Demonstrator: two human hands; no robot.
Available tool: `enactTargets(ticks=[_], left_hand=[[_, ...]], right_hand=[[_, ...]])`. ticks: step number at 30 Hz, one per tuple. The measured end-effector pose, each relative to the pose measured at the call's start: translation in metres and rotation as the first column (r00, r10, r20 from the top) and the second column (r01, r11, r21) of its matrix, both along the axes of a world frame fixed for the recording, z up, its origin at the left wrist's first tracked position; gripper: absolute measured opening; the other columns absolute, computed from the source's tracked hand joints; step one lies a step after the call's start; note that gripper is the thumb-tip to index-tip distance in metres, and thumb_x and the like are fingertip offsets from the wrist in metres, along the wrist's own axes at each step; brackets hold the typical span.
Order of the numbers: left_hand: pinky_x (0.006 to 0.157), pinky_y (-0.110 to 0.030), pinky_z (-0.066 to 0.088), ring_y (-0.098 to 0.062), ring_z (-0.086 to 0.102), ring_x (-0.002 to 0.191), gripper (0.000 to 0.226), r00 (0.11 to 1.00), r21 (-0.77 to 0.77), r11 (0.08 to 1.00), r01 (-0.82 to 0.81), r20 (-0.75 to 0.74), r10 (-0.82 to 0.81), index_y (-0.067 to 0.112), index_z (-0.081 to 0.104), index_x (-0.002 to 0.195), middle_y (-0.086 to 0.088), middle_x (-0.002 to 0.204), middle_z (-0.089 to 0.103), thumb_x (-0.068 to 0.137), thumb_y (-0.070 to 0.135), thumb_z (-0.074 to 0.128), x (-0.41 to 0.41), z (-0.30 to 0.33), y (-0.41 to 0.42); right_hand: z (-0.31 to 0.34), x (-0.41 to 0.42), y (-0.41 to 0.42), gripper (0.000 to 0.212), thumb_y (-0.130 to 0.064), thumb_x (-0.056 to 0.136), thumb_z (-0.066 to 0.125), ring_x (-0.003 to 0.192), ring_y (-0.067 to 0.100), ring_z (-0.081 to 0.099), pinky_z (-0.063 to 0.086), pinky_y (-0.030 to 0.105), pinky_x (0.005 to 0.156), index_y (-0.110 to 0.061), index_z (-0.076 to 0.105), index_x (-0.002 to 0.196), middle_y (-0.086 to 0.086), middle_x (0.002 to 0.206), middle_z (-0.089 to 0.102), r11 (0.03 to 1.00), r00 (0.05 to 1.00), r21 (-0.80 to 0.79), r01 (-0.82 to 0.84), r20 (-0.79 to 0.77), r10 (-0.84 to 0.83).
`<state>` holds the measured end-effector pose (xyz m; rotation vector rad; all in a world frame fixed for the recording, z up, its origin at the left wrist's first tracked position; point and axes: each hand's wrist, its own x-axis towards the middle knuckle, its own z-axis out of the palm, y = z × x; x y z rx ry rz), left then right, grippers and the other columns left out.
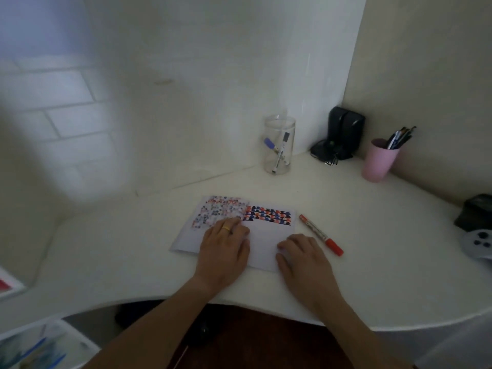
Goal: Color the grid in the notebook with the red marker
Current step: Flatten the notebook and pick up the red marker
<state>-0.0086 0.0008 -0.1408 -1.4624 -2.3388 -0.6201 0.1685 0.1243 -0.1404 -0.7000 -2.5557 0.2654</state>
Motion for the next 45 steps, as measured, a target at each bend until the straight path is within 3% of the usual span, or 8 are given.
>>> enactTargets(ticks=[7,12,19,25,29,33,38,45], left_hand=[[0.100,-0.046,0.050,-0.036,0.059,0.124,0.047,0.999,-0.109,0.994,-0.016,0.042,0.021,0.020,0.069,0.115,-0.015,0.135,0.064,0.088,0.046,0.039,0.009,0.003,-0.007],[0.118,-0.047,0.034,-0.033,0.044,0.143,0.067,0.996,-0.166,0.986,-0.031,0.076,0.044,0.025,0.064,0.132,-0.014,0.154,0.050,0.089,0.056,0.022,0.017,0.002,-0.012],[0.117,-0.046,0.029,-0.029,0.036,0.149,0.075,0.997,-0.199,0.979,-0.034,0.059,0.047,0.031,0.057,0.140,-0.008,0.161,0.042,0.086,0.065,0.017,0.021,0.009,-0.016],[0.113,-0.048,0.034,-0.030,0.044,0.144,0.063,0.999,-0.180,0.983,-0.030,0.011,0.033,0.033,0.061,0.136,-0.007,0.157,0.048,0.092,0.067,0.030,0.009,-0.004,-0.011],[0.105,-0.050,0.044,-0.030,0.054,0.135,0.058,0.998,-0.175,0.983,-0.046,-0.043,0.039,0.032,0.067,0.127,-0.008,0.148,0.058,0.092,0.066,0.036,0.005,-0.006,-0.005],[0.099,-0.052,0.046,-0.033,0.058,0.130,0.055,0.997,-0.198,0.977,-0.077,-0.043,0.070,0.031,0.070,0.119,-0.011,0.141,0.063,0.089,0.066,0.040,0.009,-0.004,0.003],[0.091,-0.055,0.043,-0.035,0.055,0.125,0.053,0.994,-0.276,0.955,-0.106,-0.055,0.094,0.026,0.071,0.106,-0.013,0.136,0.063,0.085,0.065,0.041,0.018,0.007,0.017],[0.108,-0.040,0.039,-0.021,0.037,0.132,0.051,0.984,-0.375,0.910,0.178,0.095,-0.153,0.047,0.058,0.132,0.003,0.137,0.046,0.089,0.071,0.046,-0.044,0.046,0.034]], right_hand=[[0.003,0.003,-0.008,0.029,-0.027,0.094,0.048,0.102,0.024,0.056,0.049,0.037,0.088,-0.015,0.071,0.107,0.004,0.113,0.069,0.999,0.999,-0.009,0.044,0.007,-0.044],[0.011,0.006,-0.017,0.030,-0.027,0.095,0.046,0.108,0.023,0.055,0.048,0.036,0.091,-0.016,0.071,0.107,0.003,0.115,0.069,0.997,0.997,-0.020,0.073,0.021,-0.073],[0.008,0.004,-0.012,0.031,-0.030,0.097,0.044,0.104,0.021,0.054,0.048,0.034,0.090,-0.017,0.070,0.108,0.001,0.113,0.069,0.998,0.998,-0.001,0.060,0.016,-0.060],[0.008,0.005,0.005,0.042,-0.028,0.094,0.056,0.127,0.031,0.053,0.048,0.046,0.101,-0.019,0.059,0.135,0.009,0.142,0.060,0.975,0.979,0.087,0.203,-0.045,-0.200],[0.017,0.000,0.032,0.052,-0.018,0.087,0.064,0.109,0.040,0.062,0.053,0.047,0.086,-0.013,0.057,0.137,0.017,0.128,0.066,0.908,0.921,0.208,0.364,0.064,-0.383],[0.024,-0.015,0.038,0.048,-0.009,0.092,0.044,0.110,0.029,0.056,0.046,0.037,0.086,-0.019,0.049,0.139,0.007,0.121,0.061,0.906,0.869,0.254,0.337,0.285,-0.404],[0.041,-0.046,0.037,0.040,0.008,0.069,0.068,0.082,0.036,0.062,0.048,0.041,0.067,-0.005,0.070,0.107,0.016,0.091,0.070,0.881,0.924,0.349,0.319,0.092,-0.371],[0.077,-0.091,0.041,0.036,-0.009,0.092,0.059,0.092,0.024,0.061,0.054,0.042,0.077,-0.019,0.063,0.126,0.003,0.108,0.071,0.972,0.947,0.124,0.202,-0.276,-0.162]])
